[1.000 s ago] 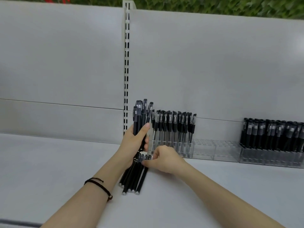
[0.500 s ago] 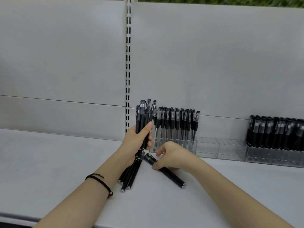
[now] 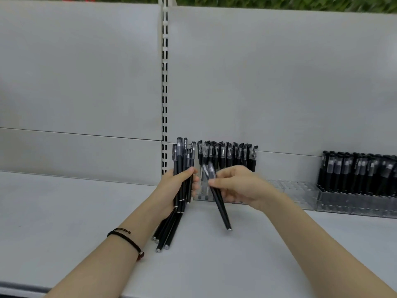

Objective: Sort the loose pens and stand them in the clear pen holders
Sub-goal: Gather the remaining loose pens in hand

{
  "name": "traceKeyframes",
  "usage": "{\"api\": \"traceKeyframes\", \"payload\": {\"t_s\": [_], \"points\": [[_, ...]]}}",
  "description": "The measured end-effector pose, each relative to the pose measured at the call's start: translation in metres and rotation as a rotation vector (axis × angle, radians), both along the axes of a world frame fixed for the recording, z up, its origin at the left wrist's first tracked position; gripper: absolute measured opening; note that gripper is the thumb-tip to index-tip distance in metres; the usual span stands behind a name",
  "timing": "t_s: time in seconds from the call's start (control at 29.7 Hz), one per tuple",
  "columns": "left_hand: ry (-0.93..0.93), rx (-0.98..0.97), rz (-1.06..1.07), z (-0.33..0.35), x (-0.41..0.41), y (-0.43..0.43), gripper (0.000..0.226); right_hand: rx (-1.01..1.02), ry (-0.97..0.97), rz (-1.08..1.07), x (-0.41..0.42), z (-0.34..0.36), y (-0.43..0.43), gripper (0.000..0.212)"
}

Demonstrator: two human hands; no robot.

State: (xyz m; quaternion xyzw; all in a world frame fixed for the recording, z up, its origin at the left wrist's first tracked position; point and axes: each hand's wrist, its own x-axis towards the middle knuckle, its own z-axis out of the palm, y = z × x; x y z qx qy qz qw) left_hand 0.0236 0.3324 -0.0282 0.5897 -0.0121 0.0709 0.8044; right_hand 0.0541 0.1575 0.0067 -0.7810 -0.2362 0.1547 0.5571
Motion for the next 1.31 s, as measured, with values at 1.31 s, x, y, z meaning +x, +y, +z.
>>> {"api": "traceKeyframes", "payload": {"t_s": [1.31], "points": [[-0.217,0.263,-0.163,-0.004,-0.016,-0.026,0.011,0.296,-0.483,-0.203,-0.020,0.015,0.008,0.034]]}}
